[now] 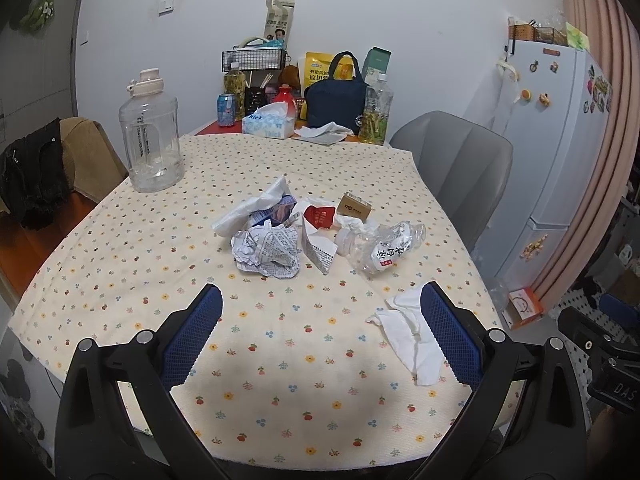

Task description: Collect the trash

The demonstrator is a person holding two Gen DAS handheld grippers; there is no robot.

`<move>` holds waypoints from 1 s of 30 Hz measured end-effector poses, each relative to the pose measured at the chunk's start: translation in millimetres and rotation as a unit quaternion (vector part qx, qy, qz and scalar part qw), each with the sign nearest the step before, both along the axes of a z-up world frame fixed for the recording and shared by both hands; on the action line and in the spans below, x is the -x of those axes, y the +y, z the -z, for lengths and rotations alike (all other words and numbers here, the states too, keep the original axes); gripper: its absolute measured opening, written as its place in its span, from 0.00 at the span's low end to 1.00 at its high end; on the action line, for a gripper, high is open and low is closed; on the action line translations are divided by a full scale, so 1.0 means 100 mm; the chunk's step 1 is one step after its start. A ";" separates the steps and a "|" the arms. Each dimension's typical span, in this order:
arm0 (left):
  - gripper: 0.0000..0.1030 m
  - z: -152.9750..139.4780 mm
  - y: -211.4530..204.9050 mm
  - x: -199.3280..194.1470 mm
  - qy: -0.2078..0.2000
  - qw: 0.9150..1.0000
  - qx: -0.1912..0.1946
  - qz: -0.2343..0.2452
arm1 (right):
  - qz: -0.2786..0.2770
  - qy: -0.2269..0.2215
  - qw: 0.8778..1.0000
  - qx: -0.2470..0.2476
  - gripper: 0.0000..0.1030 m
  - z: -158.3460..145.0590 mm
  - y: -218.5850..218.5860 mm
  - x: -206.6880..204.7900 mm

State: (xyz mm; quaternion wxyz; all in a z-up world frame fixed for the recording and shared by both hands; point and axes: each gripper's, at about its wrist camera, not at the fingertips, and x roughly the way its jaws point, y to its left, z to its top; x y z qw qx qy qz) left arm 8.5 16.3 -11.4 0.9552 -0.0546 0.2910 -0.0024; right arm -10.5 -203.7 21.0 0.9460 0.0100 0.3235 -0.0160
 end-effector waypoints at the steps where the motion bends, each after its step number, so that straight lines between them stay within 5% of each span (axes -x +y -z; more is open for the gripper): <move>1: 0.96 0.00 -0.01 0.00 -0.001 1.000 -0.001 0.000 | 0.000 0.000 1.000 -0.001 0.93 0.00 0.00 0.00; 30: 0.96 0.00 0.17 -0.04 -0.001 1.000 0.023 -0.001 | -0.030 -0.001 1.000 0.004 0.93 0.00 0.14 -0.08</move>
